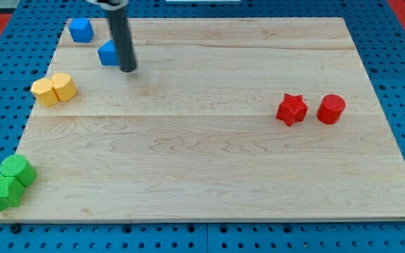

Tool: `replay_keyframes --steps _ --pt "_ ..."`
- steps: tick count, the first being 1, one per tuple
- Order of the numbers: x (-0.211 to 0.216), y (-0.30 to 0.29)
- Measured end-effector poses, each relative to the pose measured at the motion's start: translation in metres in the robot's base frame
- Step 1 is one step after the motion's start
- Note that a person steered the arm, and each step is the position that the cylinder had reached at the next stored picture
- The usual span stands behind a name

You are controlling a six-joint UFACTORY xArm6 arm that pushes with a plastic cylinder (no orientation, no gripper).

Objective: Push the yellow blocks into the blue blocks

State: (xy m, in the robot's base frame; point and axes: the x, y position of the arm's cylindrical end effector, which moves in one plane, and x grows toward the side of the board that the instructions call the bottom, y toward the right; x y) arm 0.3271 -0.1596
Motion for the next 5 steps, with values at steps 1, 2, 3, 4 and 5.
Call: replay_keyframes --steps 1,2,3,4,5 --pt "-0.039 -0.026" --pt "-0.071 -0.028" --pt "-0.025 -0.010" --pt "0.081 0.037" --pt "0.163 0.018"
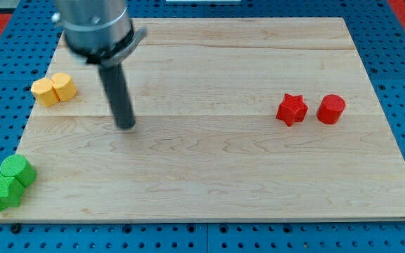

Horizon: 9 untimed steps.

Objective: Push the yellow blocks into the blue blocks

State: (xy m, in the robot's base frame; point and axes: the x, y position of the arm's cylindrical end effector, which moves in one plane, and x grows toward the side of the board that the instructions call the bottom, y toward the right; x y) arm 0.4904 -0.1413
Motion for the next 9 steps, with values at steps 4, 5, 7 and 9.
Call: replay_keyframes --steps 4,5,7,9 --pt "-0.053 -0.154" --pt "-0.074 -0.143" --pt "-0.096 -0.076" --pt "-0.150 -0.049"
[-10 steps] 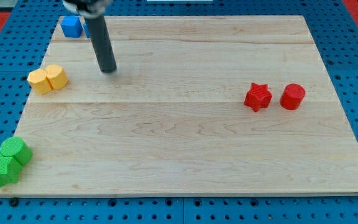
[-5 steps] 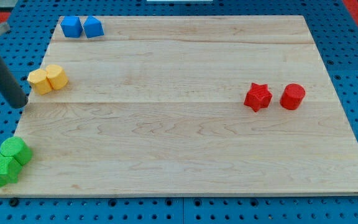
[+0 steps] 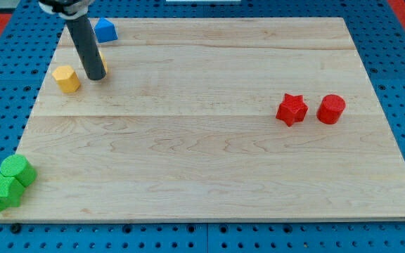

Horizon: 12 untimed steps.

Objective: Push the yellow blocks into the blue blocks

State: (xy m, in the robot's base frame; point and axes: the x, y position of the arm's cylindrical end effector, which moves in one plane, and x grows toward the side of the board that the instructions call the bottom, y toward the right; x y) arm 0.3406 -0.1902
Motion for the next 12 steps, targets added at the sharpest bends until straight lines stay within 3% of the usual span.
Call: replay_keyframes --steps 2,3,4,5,6,8,9,10,12 --pt "-0.055 -0.003" --pt "0.018 0.042" --pt "0.068 0.026" --pt "0.066 -0.043" --pt "0.049 -0.085" --pt "-0.009 -0.057" --pt "0.040 -0.058" --pt "0.051 -0.052" --pt "-0.034 -0.048"
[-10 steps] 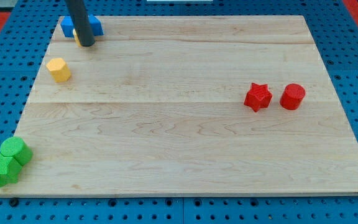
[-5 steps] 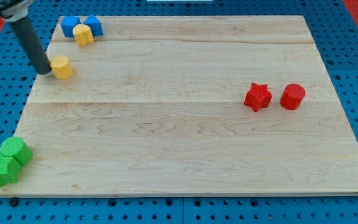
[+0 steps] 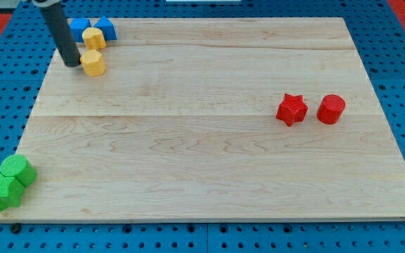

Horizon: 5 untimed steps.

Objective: Push the yellow blocks into the blue blocks

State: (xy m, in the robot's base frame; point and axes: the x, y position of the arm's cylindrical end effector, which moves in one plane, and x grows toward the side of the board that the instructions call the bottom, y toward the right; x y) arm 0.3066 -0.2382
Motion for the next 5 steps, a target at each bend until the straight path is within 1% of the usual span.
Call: replay_keyframes --steps 1,2,3,4,5 --pt "0.012 0.007" --pt "0.049 0.008" --pt "0.059 0.035" --pt "0.030 0.063" --pt "-0.018 0.063"
